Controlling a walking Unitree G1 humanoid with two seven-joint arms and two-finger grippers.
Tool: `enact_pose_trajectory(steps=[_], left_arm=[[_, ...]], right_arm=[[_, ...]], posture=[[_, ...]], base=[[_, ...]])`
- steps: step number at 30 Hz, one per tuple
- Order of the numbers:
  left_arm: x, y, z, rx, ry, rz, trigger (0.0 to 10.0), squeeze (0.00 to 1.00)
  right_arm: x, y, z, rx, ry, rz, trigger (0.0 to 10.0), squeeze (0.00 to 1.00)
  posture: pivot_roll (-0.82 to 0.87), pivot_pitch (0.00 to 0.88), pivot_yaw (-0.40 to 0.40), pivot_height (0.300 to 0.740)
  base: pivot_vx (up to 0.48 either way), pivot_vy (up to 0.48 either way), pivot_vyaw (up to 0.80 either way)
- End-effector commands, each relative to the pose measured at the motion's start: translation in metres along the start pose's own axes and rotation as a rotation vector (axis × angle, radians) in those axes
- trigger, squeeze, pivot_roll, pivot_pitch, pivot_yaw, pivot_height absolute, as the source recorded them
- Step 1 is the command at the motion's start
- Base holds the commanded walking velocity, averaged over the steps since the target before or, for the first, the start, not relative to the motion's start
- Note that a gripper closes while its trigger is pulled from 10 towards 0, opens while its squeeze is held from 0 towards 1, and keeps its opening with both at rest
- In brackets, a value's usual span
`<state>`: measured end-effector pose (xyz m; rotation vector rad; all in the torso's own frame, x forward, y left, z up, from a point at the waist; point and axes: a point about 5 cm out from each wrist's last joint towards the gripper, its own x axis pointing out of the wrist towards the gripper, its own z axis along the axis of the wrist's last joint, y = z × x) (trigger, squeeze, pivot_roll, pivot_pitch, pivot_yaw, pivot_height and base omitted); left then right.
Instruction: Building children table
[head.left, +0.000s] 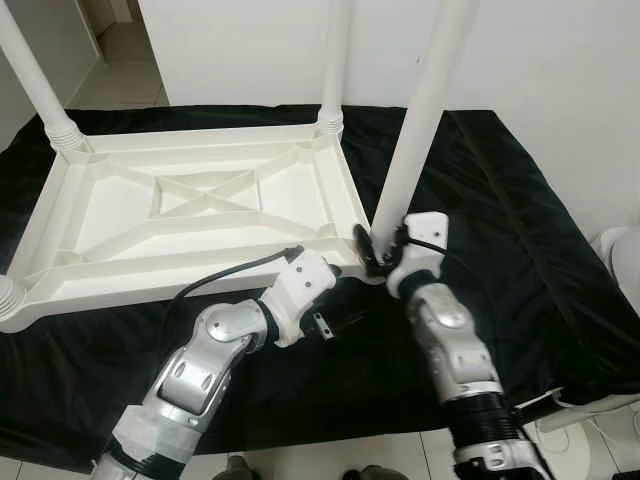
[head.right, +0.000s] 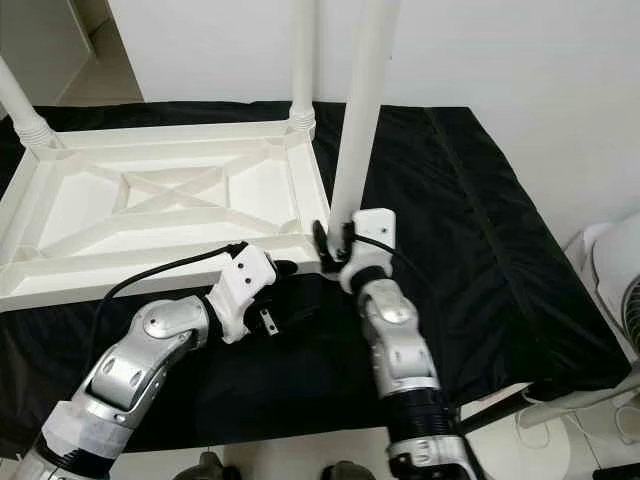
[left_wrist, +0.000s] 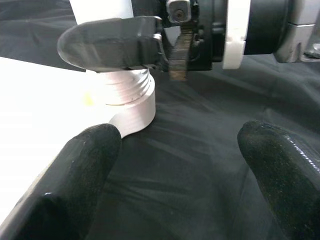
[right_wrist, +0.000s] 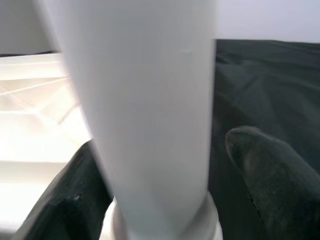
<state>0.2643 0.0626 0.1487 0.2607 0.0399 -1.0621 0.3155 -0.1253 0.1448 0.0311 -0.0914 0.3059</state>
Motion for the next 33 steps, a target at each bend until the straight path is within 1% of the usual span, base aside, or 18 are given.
enact_pose_trajectory(steps=[1,2,3,6,7,9,11,12,13,14,15,16,17,18,22,25,32,33], left_arm=[[0.000,0.002,-0.002,0.001,0.011,0.033,10.0,0.00],[0.001,0.003,-0.002,0.003,0.009,0.031,10.0,0.00],[0.001,0.003,-0.002,0.003,0.009,0.031,10.0,0.00],[0.002,0.003,-0.001,0.006,0.007,0.029,10.0,0.00],[0.002,0.003,-0.001,0.006,0.007,0.029,10.0,0.00],[0.002,0.002,-0.001,0.005,0.008,0.027,10.0,0.00],[0.002,0.002,-0.001,0.005,0.008,0.027,10.0,0.00],[0.003,0.002,-0.001,0.005,0.006,0.025,10.0,0.00],[0.003,0.002,-0.001,0.005,0.006,0.025,10.0,0.00],[0.003,0.001,-0.001,0.006,0.007,0.029,10.0,0.00],[0.003,0.001,-0.001,0.006,0.006,0.033,10.0,0.00],[0.002,0.002,-0.001,0.005,0.006,0.037,10.0,0.00],[0.002,0.002,-0.001,0.005,0.006,0.037,10.0,0.00],[0.002,0.003,-0.001,0.004,0.006,0.041,10.0,0.00],[0.001,0.003,-0.001,0.003,0.006,0.048,10.0,0.00],[0.000,0.004,-0.001,0.000,0.007,0.056,10.0,0.00],[0.000,0.004,-0.001,-0.003,0.006,0.058,10.0,0.00],[0.000,0.004,-0.001,-0.003,0.006,0.057,10.0,0.00]], right_arm=[[0.000,-0.001,-0.001,0.017,-0.001,0.018,10.0,0.00],[0.001,-0.006,-0.001,-0.033,0.003,0.108,10.0,0.00],[0.001,-0.006,-0.001,-0.033,0.003,0.108,10.0,0.00],[0.005,-0.013,0.002,-0.075,0.002,0.196,10.0,0.00],[0.005,-0.013,0.002,-0.075,0.002,0.196,10.0,0.00],[0.008,-0.015,0.003,-0.086,0.015,0.255,10.0,0.00],[0.008,-0.015,0.003,-0.086,0.015,0.255,10.0,0.00],[0.010,-0.015,0.001,-0.101,0.034,0.295,10.0,0.00],[0.010,-0.015,0.001,-0.101,0.034,0.295,10.0,0.00],[0.013,-0.012,-0.004,-0.138,0.070,0.378,10.0,0.00],[0.014,-0.011,-0.006,-0.144,0.082,0.403,6.4,0.00],[0.014,-0.011,-0.008,-0.141,0.091,0.415,3.8,0.00],[0.014,-0.011,-0.008,-0.141,0.091,0.415,3.8,0.00],[0.014,-0.011,-0.010,-0.133,0.099,0.421,0.0,0.00],[0.014,-0.012,-0.013,-0.123,0.113,0.433,0.0,0.00],[0.013,-0.016,-0.014,-0.112,0.118,0.428,0.0,0.00],[0.011,-0.023,-0.014,-0.097,0.113,0.392,0.0,0.00],[0.011,-0.023,-0.014,-0.091,0.111,0.383,9.6,0.00]], posture=[[-0.07,0.037,0.001,0.740],[-0.07,0.032,0.003,0.740],[-0.07,0.032,0.003,0.740],[-0.07,0.030,0.003,0.740],[-0.07,0.030,0.003,0.740],[-0.07,0.029,0.003,0.740],[-0.07,0.029,0.003,0.740],[-0.07,0.027,0.001,0.740],[-0.07,0.027,0.001,0.740],[-0.07,0.028,0.000,0.740],[-0.06,0.030,-0.006,0.740],[-0.06,0.030,-0.006,0.740],[-0.06,0.030,-0.006,0.740],[-0.06,0.033,-0.009,0.740],[-0.06,0.034,-0.010,0.740],[-0.06,0.040,-0.010,0.740],[-0.06,0.049,-0.007,0.740],[-0.06,0.051,-0.004,0.740]], base=[[0.000,0.000,0.00],[0.000,0.000,0.00],[0.000,0.000,0.00],[0.000,0.000,0.00],[0.000,0.000,0.00],[0.000,0.000,0.00],[0.000,0.000,0.00],[0.000,0.000,0.00],[0.000,0.000,0.00],[0.000,0.000,0.00],[0.000,0.000,0.00],[0.000,0.000,0.00],[0.000,0.000,0.00],[0.000,0.000,0.00],[0.000,0.000,0.00],[0.000,0.000,0.00],[0.000,0.000,0.00],[0.000,0.000,0.00]])
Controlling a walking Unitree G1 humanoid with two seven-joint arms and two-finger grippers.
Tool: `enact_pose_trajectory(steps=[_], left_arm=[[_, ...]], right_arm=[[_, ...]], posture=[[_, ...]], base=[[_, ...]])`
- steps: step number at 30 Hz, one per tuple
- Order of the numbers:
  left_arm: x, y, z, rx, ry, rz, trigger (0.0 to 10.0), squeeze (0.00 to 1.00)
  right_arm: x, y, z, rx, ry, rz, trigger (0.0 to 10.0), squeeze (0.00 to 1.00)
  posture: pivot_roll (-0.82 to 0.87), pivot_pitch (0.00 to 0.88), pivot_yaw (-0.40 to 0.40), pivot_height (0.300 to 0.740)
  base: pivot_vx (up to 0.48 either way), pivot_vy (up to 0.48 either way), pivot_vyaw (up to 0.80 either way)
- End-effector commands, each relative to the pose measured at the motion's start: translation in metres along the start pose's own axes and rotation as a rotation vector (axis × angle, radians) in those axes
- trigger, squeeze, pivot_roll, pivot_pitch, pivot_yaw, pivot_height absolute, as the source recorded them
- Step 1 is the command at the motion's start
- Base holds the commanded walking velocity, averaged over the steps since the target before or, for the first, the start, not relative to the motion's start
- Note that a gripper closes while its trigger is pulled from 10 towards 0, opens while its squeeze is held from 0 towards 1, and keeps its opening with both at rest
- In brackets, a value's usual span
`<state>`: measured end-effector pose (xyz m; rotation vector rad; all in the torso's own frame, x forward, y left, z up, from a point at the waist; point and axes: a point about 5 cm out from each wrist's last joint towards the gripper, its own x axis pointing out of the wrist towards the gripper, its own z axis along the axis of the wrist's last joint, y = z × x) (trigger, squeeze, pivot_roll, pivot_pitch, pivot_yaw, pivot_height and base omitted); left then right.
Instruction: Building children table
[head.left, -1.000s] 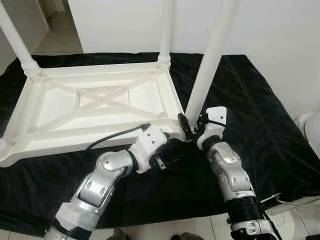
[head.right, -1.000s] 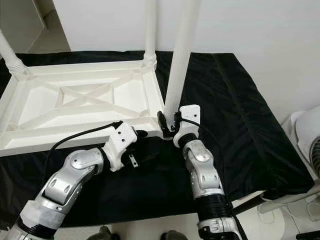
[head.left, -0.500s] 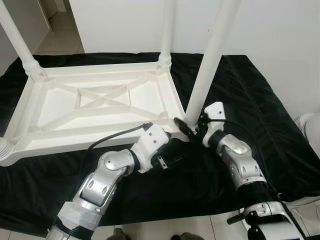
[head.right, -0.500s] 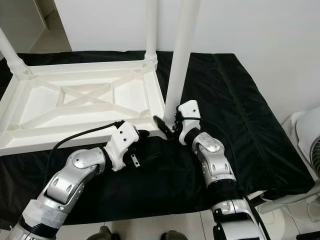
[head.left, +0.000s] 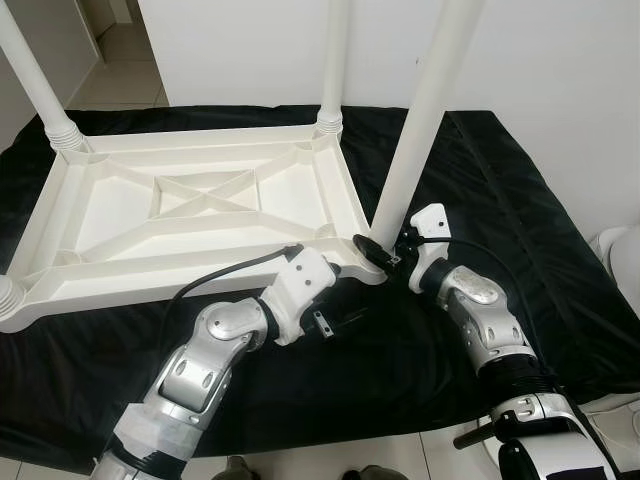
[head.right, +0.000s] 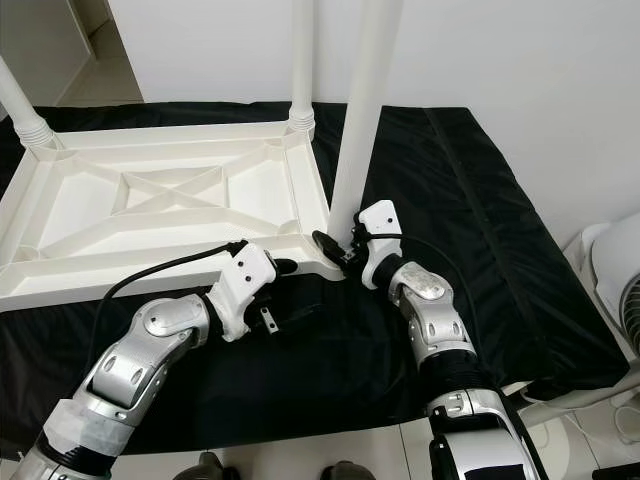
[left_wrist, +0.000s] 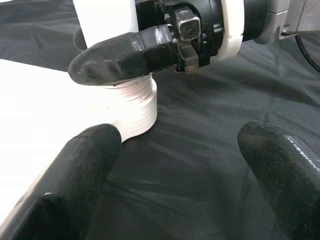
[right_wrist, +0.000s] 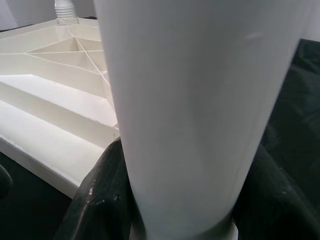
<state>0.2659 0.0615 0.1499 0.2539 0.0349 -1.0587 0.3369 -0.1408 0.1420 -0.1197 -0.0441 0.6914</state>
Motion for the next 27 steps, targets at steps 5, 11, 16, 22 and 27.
enact_pose_trajectory(steps=[5,11,16,22,27], left_arm=[[-0.001,0.003,-0.002,-0.001,0.014,0.048,10.0,0.00],[-0.002,0.002,-0.002,-0.002,0.017,0.044,10.0,0.00],[-0.003,0.002,-0.002,-0.003,0.017,0.045,10.0,0.00],[-0.005,0.001,-0.002,-0.004,0.021,0.042,10.0,0.00],[-0.004,0.000,-0.002,-0.006,0.023,0.031,10.0,0.00]], right_arm=[[-0.004,-0.002,-0.007,0.050,0.014,-0.099,10.0,0.00],[0.004,0.008,-0.005,0.125,0.017,-0.355,10.0,0.00],[0.009,0.019,-0.007,0.200,0.021,-0.549,10.0,0.00],[0.013,0.039,-0.004,0.204,0.007,-0.677,10.0,0.00],[0.011,0.038,0.002,0.212,-0.024,-0.654,10.0,0.00]], posture=[[-0.07,0.057,-0.002,0.740],[-0.06,0.064,0.000,0.740],[-0.06,0.067,0.003,0.740],[-0.06,0.072,0.012,0.740],[-0.07,0.077,0.016,0.740]], base=[[0.000,0.000,0.00],[0.000,0.000,0.00],[0.000,0.000,0.00],[0.000,0.000,0.00],[0.000,0.000,0.00]])
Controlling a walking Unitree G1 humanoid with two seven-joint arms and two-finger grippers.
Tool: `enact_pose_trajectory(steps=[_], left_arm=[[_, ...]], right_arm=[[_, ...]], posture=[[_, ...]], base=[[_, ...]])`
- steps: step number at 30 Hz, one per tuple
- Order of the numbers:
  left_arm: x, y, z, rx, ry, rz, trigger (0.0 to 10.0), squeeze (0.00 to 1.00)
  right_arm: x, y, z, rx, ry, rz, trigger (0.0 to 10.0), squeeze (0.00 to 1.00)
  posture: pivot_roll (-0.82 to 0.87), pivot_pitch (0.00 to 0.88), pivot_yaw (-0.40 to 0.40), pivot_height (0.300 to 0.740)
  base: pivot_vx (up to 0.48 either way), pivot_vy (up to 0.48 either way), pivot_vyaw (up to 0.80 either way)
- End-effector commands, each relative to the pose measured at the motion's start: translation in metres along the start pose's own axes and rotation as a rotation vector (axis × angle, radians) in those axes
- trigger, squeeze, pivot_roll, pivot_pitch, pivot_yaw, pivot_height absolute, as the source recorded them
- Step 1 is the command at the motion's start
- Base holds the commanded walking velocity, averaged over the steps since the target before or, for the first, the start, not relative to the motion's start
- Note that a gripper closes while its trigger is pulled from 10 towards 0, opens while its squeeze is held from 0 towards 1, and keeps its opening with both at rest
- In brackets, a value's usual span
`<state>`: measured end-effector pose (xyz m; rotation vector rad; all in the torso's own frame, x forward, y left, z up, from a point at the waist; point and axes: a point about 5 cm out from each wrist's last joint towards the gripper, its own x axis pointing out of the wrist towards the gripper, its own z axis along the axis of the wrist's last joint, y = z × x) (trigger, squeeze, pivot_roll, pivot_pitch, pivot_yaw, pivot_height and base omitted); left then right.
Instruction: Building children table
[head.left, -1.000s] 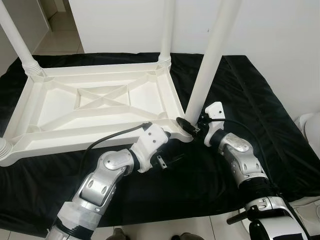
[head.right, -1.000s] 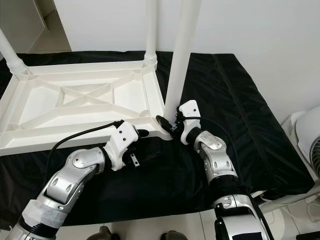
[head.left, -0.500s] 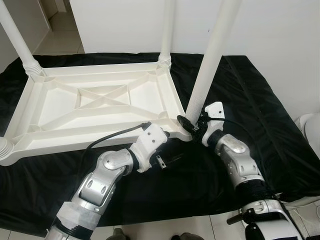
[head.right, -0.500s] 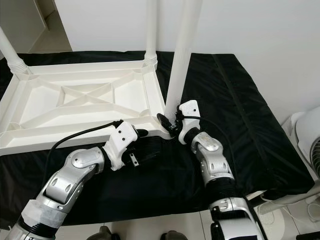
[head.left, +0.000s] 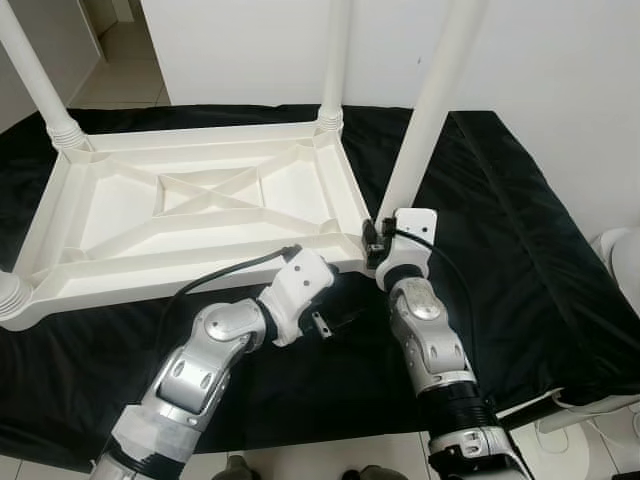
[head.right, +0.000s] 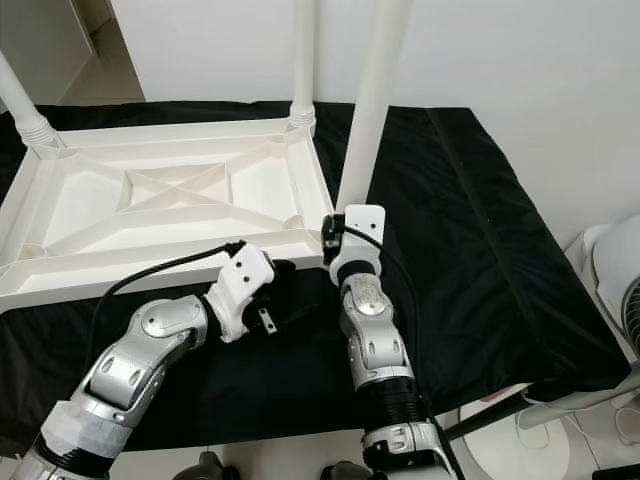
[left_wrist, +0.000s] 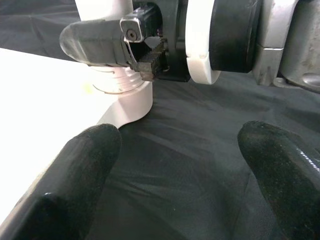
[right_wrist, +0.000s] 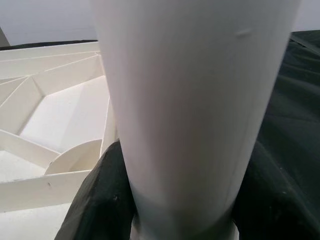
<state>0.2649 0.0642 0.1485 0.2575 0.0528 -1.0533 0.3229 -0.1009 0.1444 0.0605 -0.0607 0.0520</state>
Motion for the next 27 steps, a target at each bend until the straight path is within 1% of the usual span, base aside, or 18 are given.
enact_pose_trajectory(steps=[1,5,6,7,8,13,15,16,17,18,19,21,22,25,26,27], left_arm=[[-0.002,0.000,-0.001,0.000,0.007,0.028,10.0,0.00],[-0.002,0.000,0.000,0.000,0.007,0.027,10.0,0.00],[-0.002,0.000,0.000,0.000,0.007,0.027,10.0,0.00],[-0.002,0.000,0.000,0.000,0.007,0.027,10.0,0.00],[-0.002,0.000,0.000,-0.001,0.007,0.027,10.0,0.00],[-0.003,-0.001,0.000,-0.003,0.008,0.027,10.0,0.00],[-0.003,-0.001,0.000,-0.003,0.007,0.028,10.0,0.00],[-0.003,-0.001,0.000,-0.003,0.007,0.028,10.0,0.00],[-0.003,-0.001,0.000,-0.003,0.007,0.027,10.0,0.00],[-0.003,-0.001,0.000,-0.003,0.007,0.027,10.0,0.00],[-0.003,-0.001,0.000,-0.003,0.007,0.027,10.0,0.00],[-0.003,-0.001,0.000,-0.001,0.008,0.026,10.0,0.00],[-0.003,-0.001,0.000,-0.001,0.008,0.026,10.0,0.00],[-0.002,0.001,0.001,0.003,0.006,0.023,10.0,0.00],[-0.002,0.001,0.001,0.003,0.006,0.023,10.0,0.00],[-0.001,0.001,0.001,0.004,0.005,0.023,10.0,0.00]], right_arm=[[-0.003,-0.004,-0.004,0.044,0.028,-0.018,10.0,0.00],[-0.003,-0.005,-0.003,0.041,0.029,-0.032,10.0,0.00],[-0.004,-0.005,-0.003,0.044,0.026,-0.035,10.0,0.89],[-0.004,-0.005,-0.003,0.044,0.026,-0.035,10.0,0.89],[-0.006,-0.004,-0.002,0.050,0.016,-0.026,10.0,1.00],[-0.009,-0.005,0.001,0.060,-0.009,0.001,10.0,1.00],[-0.012,-0.012,0.003,0.042,-0.025,0.040,10.0,1.00],[-0.013,-0.016,0.003,0.035,-0.028,0.071,10.0,0.52],[-0.014,-0.021,0.003,0.019,-0.029,0.100,10.0,0.00],[-0.015,-0.024,0.003,0.009,-0.028,0.118,10.0,0.00],[-0.015,-0.024,0.003,0.009,-0.028,0.118,10.0,0.00],[-0.016,-0.031,0.004,0.001,-0.032,0.190,10.0,0.00],[-0.016,-0.031,0.004,0.001,-0.032,0.190,10.0,0.00],[-0.014,-0.041,0.007,-0.063,-0.033,0.345,10.0,0.00],[-0.014,-0.041,0.007,-0.063,-0.033,0.345,10.0,0.00],[-0.012,-0.044,0.009,-0.082,-0.032,0.383,10.0,0.00]], posture=[[-0.07,0.078,0.017,0.740],[-0.07,0.079,0.017,0.740],[-0.07,0.080,0.016,0.740],[-0.07,0.080,0.016,0.740],[-0.07,0.080,0.016,0.740],[-0.07,0.082,0.015,0.740],[-0.07,0.082,0.014,0.740],[-0.07,0.082,0.016,0.740],[-0.07,0.082,0.016,0.740],[-0.07,0.082,0.016,0.740],[-0.07,0.082,0.016,0.740],[-0.07,0.081,0.017,0.740],[-0.07,0.081,0.017,0.740],[-0.08,0.072,0.021,0.740],[-0.08,0.072,0.021,0.740],[-0.08,0.070,0.021,0.740]], base=[[0.000,0.000,0.00],[0.000,0.000,0.00],[0.000,0.000,0.00],[0.000,0.000,0.00],[0.000,0.000,0.00],[0.000,0.000,0.00],[0.000,0.000,0.00],[0.000,0.000,0.00],[0.000,0.000,0.00],[0.000,0.000,0.00],[0.000,0.000,0.00],[0.000,0.000,0.00],[0.000,0.000,0.00],[0.000,0.000,0.00],[0.000,0.000,0.00],[0.000,0.000,0.00]])
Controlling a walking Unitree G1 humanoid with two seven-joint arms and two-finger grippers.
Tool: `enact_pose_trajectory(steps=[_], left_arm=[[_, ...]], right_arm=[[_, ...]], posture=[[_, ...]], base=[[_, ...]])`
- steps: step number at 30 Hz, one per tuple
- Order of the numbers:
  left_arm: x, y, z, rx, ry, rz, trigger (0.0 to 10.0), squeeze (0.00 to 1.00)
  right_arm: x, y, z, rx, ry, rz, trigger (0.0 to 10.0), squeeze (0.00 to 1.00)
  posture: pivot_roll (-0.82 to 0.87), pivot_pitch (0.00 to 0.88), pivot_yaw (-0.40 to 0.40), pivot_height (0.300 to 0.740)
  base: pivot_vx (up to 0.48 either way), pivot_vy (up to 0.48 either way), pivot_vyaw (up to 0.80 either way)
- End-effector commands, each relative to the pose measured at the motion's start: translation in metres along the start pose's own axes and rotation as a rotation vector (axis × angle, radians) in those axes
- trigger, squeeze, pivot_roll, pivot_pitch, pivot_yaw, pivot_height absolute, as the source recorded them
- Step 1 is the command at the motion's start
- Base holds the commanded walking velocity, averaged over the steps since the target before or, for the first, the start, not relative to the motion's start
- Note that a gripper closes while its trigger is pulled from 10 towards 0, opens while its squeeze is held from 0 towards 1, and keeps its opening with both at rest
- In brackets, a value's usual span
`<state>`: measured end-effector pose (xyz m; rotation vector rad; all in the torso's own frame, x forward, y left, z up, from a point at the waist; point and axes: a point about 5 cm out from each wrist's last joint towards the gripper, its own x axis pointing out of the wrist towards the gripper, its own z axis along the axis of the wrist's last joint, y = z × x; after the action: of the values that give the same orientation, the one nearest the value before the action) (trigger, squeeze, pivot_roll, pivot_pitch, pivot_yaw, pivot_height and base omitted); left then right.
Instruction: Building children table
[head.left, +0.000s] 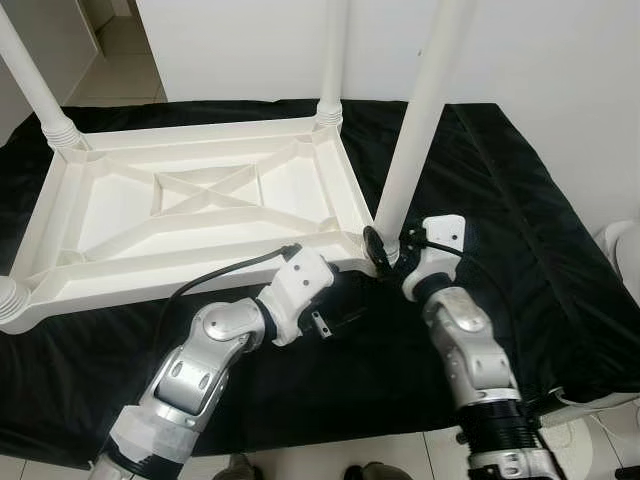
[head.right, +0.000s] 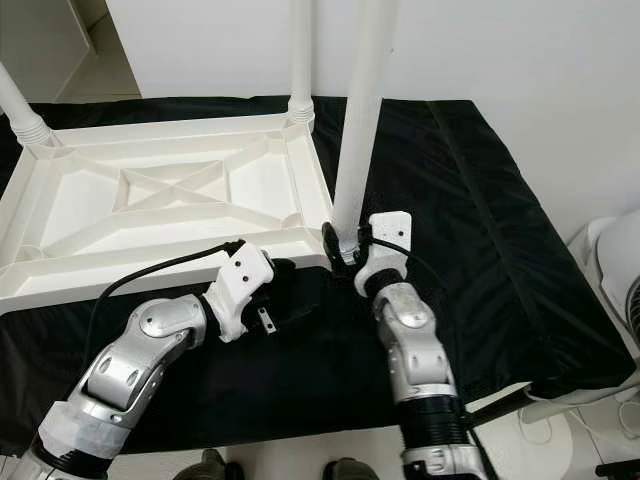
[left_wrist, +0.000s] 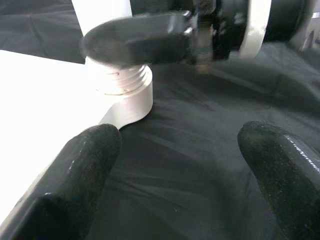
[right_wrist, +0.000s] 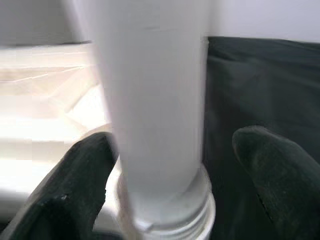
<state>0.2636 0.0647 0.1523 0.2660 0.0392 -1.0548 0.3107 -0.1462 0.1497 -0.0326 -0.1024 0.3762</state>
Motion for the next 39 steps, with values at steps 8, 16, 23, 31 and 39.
enact_pose_trajectory(steps=[8,16,23,31,39], left_arm=[[0.002,0.003,-0.002,0.004,0.014,0.018,10.0,0.00],[0.000,0.003,-0.002,0.005,0.013,0.035,10.0,0.00],[0.000,0.004,-0.001,0.005,0.009,0.047,10.0,0.00],[0.001,0.004,-0.001,0.006,0.009,0.041,10.0,0.00],[0.003,0.003,-0.002,0.006,0.007,0.032,10.0,0.00]], right_arm=[[0.016,-0.001,-0.001,-0.065,0.030,0.241,10.0,0.00],[0.030,0.009,-0.006,-0.065,0.057,0.363,1.5,0.00],[0.031,0.004,-0.014,-0.048,0.077,0.347,0.0,0.00],[0.028,-0.002,-0.016,-0.034,0.078,0.305,10.0,0.00],[0.029,0.000,-0.014,-0.003,0.068,0.115,10.0,0.00]], posture=[[-0.07,0.056,0.015,0.740],[-0.05,0.051,0.002,0.740],[-0.05,0.046,-0.005,0.740],[-0.05,0.046,0.000,0.740],[-0.06,0.041,0.000,0.740]], base=[[0.000,0.000,0.00],[0.000,0.000,0.00],[0.000,0.000,0.00],[0.000,0.000,0.00],[0.000,0.000,0.00]])
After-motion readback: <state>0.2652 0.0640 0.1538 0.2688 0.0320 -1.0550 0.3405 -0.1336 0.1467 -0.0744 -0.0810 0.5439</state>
